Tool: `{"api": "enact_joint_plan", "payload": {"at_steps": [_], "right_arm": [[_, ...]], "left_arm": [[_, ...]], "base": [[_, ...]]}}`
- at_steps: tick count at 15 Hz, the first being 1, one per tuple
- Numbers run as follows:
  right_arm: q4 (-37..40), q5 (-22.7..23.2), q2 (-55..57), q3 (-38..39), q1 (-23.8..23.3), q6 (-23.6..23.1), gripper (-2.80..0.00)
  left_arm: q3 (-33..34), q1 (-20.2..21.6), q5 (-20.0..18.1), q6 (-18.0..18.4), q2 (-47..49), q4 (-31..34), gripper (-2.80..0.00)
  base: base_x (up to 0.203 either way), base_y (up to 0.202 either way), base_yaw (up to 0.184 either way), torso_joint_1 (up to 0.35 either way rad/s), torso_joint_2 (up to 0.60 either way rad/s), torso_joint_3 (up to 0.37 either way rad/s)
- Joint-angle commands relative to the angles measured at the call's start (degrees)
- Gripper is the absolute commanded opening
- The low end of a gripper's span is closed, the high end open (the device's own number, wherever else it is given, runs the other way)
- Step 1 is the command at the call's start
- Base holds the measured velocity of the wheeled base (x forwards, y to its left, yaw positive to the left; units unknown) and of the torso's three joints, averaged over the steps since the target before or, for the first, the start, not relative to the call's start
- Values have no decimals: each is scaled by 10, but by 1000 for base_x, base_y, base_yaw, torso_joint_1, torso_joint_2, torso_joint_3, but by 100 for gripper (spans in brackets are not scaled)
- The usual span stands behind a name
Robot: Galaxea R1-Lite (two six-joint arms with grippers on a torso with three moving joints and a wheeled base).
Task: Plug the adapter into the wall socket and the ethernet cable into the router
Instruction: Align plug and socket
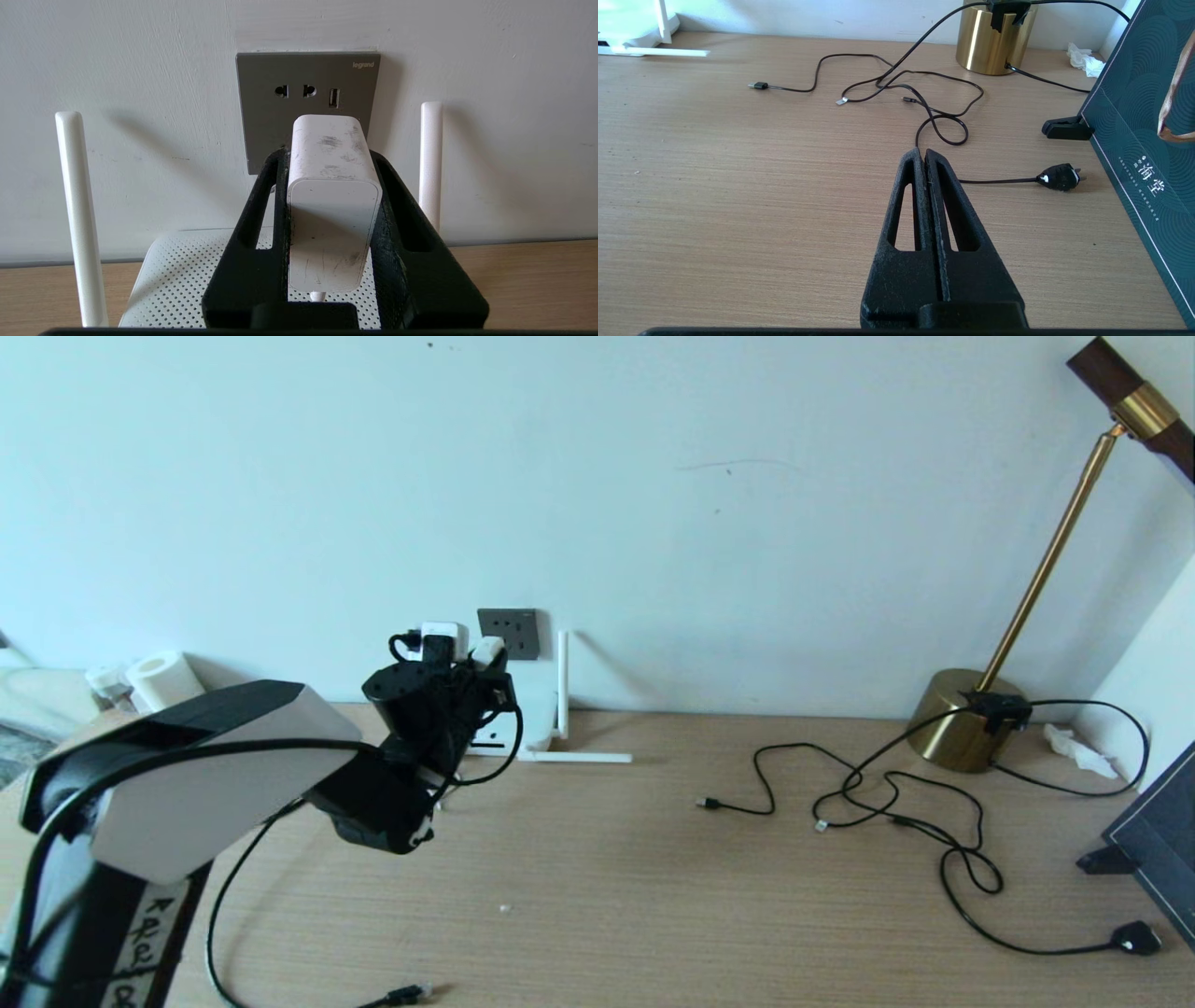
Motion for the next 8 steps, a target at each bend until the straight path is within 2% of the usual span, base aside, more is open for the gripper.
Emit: {"api": "enact_joint_plan", "payload": {"at_steps": [1, 8], "right_arm": [[0, 0, 0, 0, 0, 0, -280], [0, 0, 0, 0, 1, 0, -280]], "left_arm": [[-10, 0, 0, 0, 21, -12, -280], [-39, 0, 0, -1, 41, -12, -280]], "base": [[0, 0, 0, 0, 0, 0], [0, 0, 0, 0, 0, 0]]}}
